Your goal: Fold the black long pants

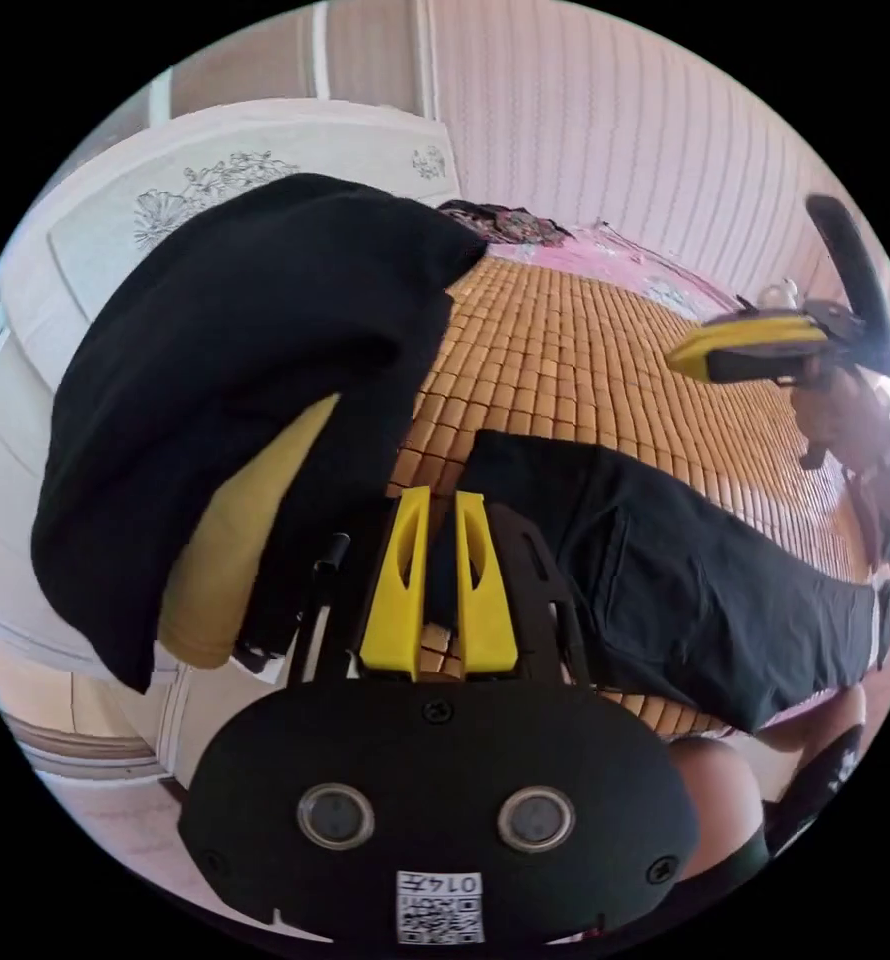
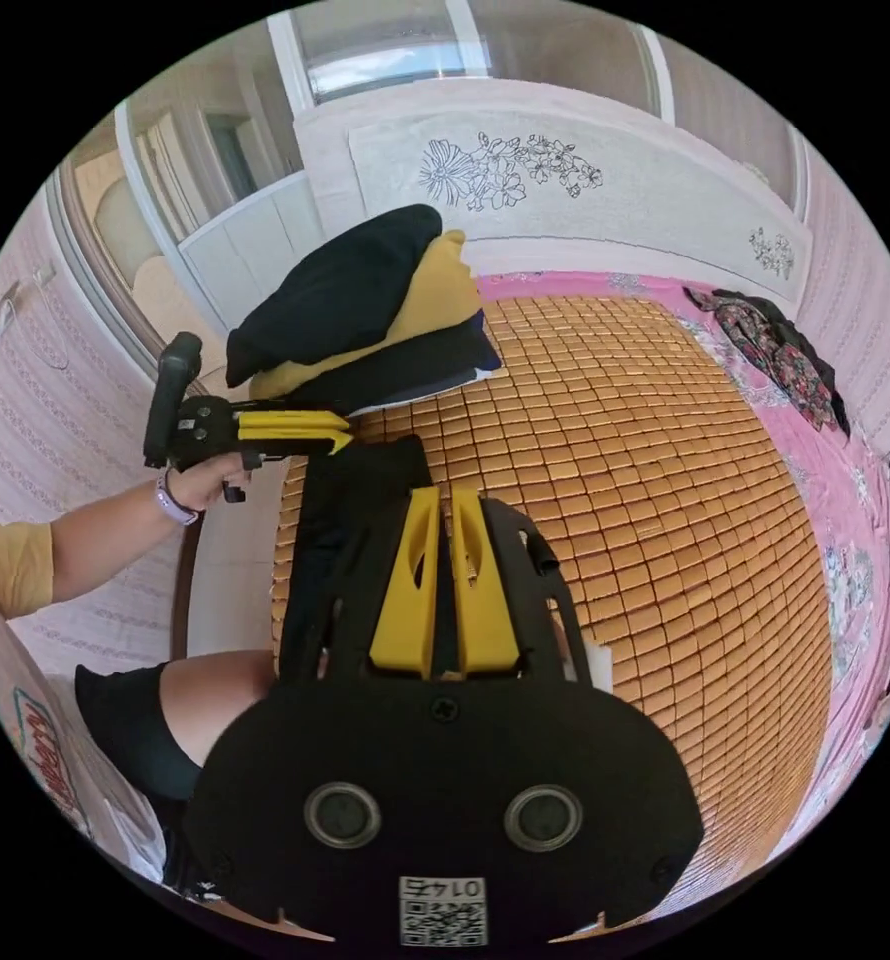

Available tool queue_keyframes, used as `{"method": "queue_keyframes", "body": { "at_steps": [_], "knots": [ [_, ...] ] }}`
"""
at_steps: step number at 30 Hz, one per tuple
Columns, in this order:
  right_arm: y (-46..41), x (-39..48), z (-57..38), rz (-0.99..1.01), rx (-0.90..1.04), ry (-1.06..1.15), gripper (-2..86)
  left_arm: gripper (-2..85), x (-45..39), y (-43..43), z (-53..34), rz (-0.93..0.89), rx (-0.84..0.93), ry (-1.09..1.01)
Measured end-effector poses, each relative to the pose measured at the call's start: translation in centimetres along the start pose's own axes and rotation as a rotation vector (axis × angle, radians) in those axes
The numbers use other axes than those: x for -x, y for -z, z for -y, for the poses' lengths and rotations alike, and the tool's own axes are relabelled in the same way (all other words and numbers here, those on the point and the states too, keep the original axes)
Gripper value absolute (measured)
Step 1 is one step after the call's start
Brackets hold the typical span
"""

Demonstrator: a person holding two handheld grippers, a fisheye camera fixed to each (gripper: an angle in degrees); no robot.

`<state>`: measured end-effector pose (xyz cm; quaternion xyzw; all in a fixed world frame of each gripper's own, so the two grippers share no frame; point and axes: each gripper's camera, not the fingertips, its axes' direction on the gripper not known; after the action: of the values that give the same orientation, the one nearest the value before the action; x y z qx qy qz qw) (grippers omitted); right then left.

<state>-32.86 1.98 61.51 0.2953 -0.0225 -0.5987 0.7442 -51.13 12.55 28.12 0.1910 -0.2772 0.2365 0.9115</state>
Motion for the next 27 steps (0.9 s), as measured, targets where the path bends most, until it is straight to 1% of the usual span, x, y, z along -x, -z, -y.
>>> {"method": "queue_keyframes", "body": {
  "at_steps": [1,3,4,5,6,7,8,9,10,11,12,13,14,16,17,18,20,22,24,27],
  "knots": [
    [1.2,-0.4,-1.3,-0.015,0.007,-0.015,-0.1,3.5,0.2,1.8,-0.6,0.038,-0.06,0.02],
    [5.1,-1.4,-8.0,-0.065,0.078,-0.072,-0.1,1.1,-0.3,4.4,-2.0,0.045,-0.124,0.018],
    [5.8,-1.5,-10.1,-0.076,0.106,-0.094,-0.1,-0.1,-1.4,6.0,-3.2,-0.015,-0.145,-0.013],
    [6.7,-1.5,-14.4,-0.091,0.172,-0.14,-0.1,-0.3,-2.2,6.6,-3.8,-0.063,-0.151,-0.04],
    [7.1,-1.4,-18.8,-0.093,0.236,-0.199,-0.1,-0.6,-4.4,7.8,-5.0,-0.181,-0.153,-0.116],
    [7.3,-1.3,-20.9,-0.088,0.264,-0.233,-0.1,-0.8,-7.4,8.5,-6.0,-0.313,-0.129,-0.201],
    [7.3,-1.2,-24.8,-0.065,0.317,-0.303,-0.2,-0.8,-9.2,8.8,-6.4,-0.376,-0.107,-0.25],
    [7.6,-1.1,-27.9,-0.051,0.344,-0.38,-0.2,-0.9,-13.2,9.2,-7.2,-0.486,-0.053,-0.356],
    [7.9,-1.0,-29.0,-0.044,0.34,-0.412,-0.2,-0.9,-17.5,9.6,-7.9,-0.573,0.003,-0.459],
    [8.7,-0.8,-30.5,-0.025,0.299,-0.458,-0.2,-0.9,-19.6,9.9,-8.3,-0.607,0.025,-0.501],
    [9.4,-0.6,-31.0,-0.005,0.249,-0.484,-0.2,-1.0,-23.6,10.4,-8.8,-0.662,0.051,-0.577],
    [9.7,-0.6,-31.0,0.003,0.228,-0.49,-0.2,-1.0,-27.1,10.7,-9.2,-0.666,0.054,-0.622],
    [10.0,-0.7,-30.6,0.004,0.205,-0.493,-0.2,-1.0,-28.7,10.6,-9.3,-0.652,0.059,-0.632],
    [10.2,-1.0,-29.7,-0.053,0.207,-0.486,-0.3,-1.0,-33.5,9.4,-8.8,-0.607,0.104,-0.669],
    [10.0,-1.1,-29.1,-0.095,0.241,-0.469,-0.3,-1.0,-34.4,9.0,-8.6,-0.588,0.12,-0.668],
    [9.3,-1.2,-28.8,-0.112,0.322,-0.442,-0.4,-1.0,-35.7,8.2,-8.0,-0.561,0.143,-0.673],
    [10.0,-1.3,-28.7,-0.133,0.326,-0.417,-0.5,-1.0,-37.1,6.9,-7.4,-0.504,0.183,-0.67],
    [11.0,-1.8,-28.9,-0.112,0.325,-0.434,-0.5,-1.0,-38.2,5.1,-7.4,-0.427,0.277,-0.706],
    [12.3,-2.5,-29.2,-0.092,0.326,-0.442,-0.4,-1.0,-38.2,5.3,-7.5,-0.438,0.276,-0.718],
    [14.2,-3.2,-29.8,-0.076,0.314,-0.469,-0.5,-1.0,-38.2,5.8,-7.2,-0.456,0.329,-0.733]
  ]
}}
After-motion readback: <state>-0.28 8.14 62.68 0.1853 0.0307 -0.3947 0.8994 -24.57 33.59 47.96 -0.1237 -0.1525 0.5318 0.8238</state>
